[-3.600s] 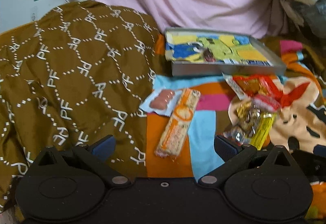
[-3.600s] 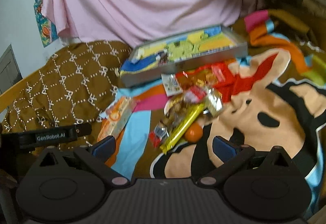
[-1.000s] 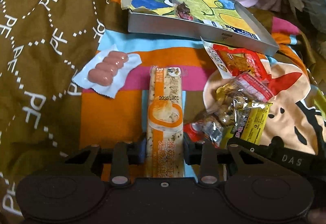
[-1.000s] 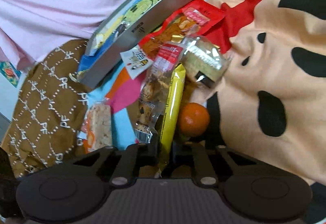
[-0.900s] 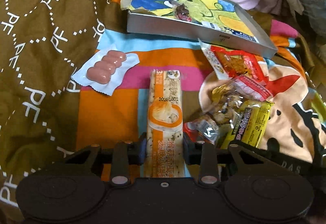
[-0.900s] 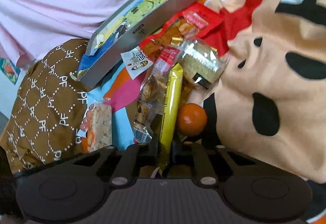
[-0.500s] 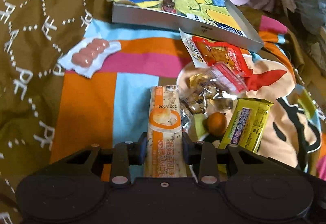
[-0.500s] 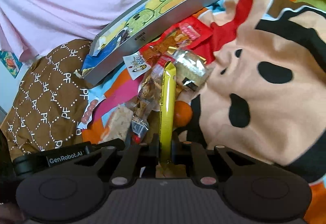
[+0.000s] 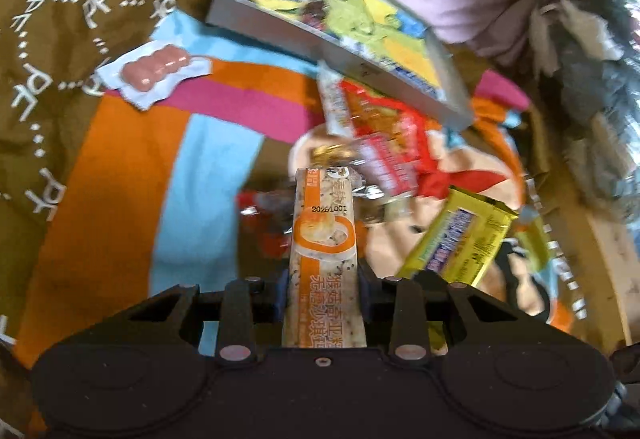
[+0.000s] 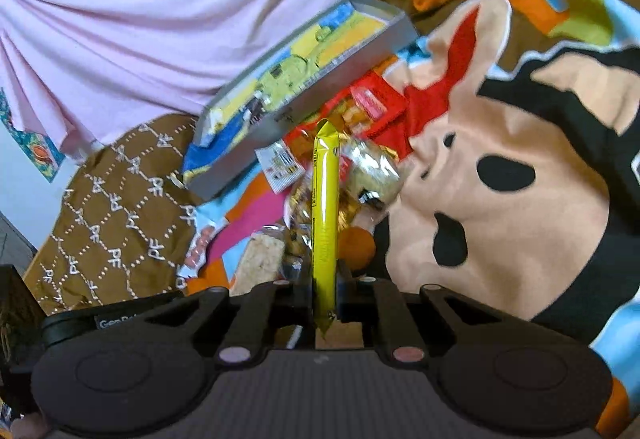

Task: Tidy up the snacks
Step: 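Lift both held snacks and carry them over the grey tray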

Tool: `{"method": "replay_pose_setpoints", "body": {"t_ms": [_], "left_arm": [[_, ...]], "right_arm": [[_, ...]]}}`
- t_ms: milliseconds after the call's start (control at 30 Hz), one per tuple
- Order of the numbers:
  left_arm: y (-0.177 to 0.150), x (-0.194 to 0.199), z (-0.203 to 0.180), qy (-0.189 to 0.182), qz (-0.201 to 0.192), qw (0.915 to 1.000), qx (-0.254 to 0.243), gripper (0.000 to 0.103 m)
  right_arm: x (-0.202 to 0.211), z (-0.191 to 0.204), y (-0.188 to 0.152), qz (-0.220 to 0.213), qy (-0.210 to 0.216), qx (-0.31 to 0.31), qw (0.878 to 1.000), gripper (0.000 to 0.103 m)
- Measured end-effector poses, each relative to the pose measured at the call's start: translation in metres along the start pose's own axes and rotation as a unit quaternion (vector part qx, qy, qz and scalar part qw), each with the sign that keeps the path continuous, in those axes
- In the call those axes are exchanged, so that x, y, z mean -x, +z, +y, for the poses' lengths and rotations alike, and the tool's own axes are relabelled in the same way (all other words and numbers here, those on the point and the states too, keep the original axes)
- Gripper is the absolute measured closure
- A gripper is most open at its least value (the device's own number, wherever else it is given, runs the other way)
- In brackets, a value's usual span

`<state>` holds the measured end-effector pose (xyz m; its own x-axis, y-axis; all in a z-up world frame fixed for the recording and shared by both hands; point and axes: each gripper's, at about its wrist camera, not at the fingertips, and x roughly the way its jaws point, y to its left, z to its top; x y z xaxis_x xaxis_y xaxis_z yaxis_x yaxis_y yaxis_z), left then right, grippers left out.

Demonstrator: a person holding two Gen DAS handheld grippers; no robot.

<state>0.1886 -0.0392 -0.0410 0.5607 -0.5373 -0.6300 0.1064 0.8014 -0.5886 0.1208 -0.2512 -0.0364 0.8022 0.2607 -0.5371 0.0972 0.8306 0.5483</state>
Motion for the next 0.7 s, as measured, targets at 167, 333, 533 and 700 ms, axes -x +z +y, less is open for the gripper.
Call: {"method": "replay_pose_setpoints", "body": {"t_ms": [167,333,533,700], "left_arm": [[0.012,-0.002,-0.022,-0.007,-0.027,0.9996,-0.01,0.068],[0.038,-0.001,-0.043,0.007,-0.066,0.9973,-0.032,0.068],[0.082,-0.004,-0.067,0.03,-0.108,0.9922,-0.053,0.068],[0.118,-0.02,-0.076,0.057,-0.143,0.9871,-0.043,0.068]], "right_arm": [[0.014,0.006,0.015,-0.043,0.005,0.025,0.999,0.092],[0.011,0.008,0.047,-0.068,0.018,0.041,0.997,0.092],[-0.019,0.019,0.089,-0.093,0.055,0.07,0.992,0.092],[-0.058,0.014,0.126,-0.115,0.086,0.086,0.986,0.091]]}}
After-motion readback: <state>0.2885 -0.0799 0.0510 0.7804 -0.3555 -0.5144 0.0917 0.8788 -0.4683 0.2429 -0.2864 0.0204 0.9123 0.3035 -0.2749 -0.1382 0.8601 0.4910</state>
